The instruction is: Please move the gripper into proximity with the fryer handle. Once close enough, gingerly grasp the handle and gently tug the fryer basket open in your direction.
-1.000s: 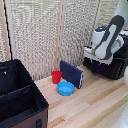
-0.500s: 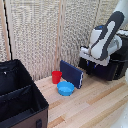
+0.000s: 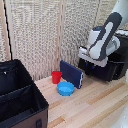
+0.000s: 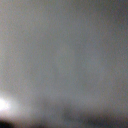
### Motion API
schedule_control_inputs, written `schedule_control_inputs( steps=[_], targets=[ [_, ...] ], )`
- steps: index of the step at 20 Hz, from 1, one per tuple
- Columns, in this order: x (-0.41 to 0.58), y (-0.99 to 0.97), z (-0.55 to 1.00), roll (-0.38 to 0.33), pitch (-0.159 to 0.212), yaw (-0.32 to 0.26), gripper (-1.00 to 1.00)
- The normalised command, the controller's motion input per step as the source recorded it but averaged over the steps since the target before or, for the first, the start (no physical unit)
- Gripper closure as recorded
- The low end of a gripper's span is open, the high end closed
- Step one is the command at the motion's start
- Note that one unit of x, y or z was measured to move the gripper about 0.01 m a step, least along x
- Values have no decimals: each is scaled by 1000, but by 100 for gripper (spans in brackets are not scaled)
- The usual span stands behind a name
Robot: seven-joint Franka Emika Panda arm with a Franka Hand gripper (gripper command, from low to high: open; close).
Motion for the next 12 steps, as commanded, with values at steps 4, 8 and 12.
schedule_control_inputs(
  steps=[4,8,12],
  targets=[
    [60,491,-436,0,-21,-255,100],
    [262,602,-511,5,-3,-174,100],
    [439,556,-378,6,-4,-136,100]
  ],
)
